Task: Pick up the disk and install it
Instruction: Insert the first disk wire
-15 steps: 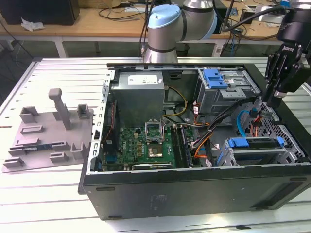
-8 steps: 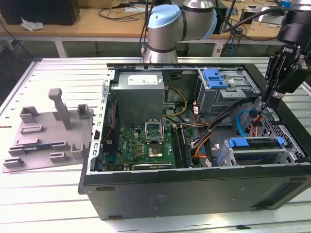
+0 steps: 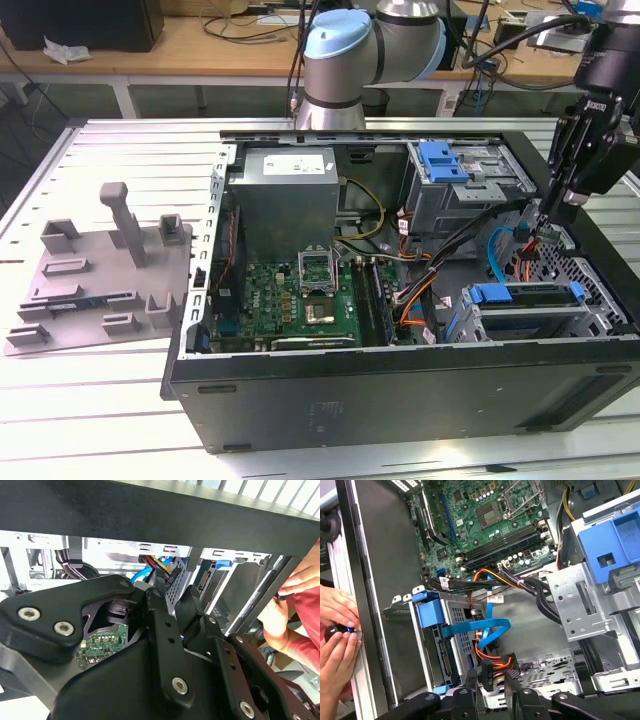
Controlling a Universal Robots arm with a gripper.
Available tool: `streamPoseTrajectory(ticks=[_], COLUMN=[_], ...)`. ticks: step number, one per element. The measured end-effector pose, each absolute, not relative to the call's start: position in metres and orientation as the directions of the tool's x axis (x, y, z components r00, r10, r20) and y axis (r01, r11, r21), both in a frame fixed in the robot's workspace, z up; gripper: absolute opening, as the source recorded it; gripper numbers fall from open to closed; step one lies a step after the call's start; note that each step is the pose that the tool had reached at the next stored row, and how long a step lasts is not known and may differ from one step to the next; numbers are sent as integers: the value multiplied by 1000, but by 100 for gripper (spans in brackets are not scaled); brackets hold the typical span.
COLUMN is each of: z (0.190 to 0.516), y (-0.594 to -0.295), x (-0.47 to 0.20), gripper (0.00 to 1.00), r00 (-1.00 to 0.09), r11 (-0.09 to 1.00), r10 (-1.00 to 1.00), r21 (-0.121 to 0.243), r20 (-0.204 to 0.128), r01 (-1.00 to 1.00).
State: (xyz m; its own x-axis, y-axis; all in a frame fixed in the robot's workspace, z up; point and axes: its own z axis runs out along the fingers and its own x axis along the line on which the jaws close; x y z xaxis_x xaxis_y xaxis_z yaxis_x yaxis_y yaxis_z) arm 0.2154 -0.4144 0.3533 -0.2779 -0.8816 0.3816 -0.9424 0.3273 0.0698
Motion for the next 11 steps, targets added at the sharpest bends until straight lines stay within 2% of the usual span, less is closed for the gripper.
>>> streamPoseTrajectory(ticks=[11], z=[347], y=[-414], x=[216], gripper=[36], r00=[-246], r11=[304], r10=[-884], r21=[88], r20=[398], r01=[-949])
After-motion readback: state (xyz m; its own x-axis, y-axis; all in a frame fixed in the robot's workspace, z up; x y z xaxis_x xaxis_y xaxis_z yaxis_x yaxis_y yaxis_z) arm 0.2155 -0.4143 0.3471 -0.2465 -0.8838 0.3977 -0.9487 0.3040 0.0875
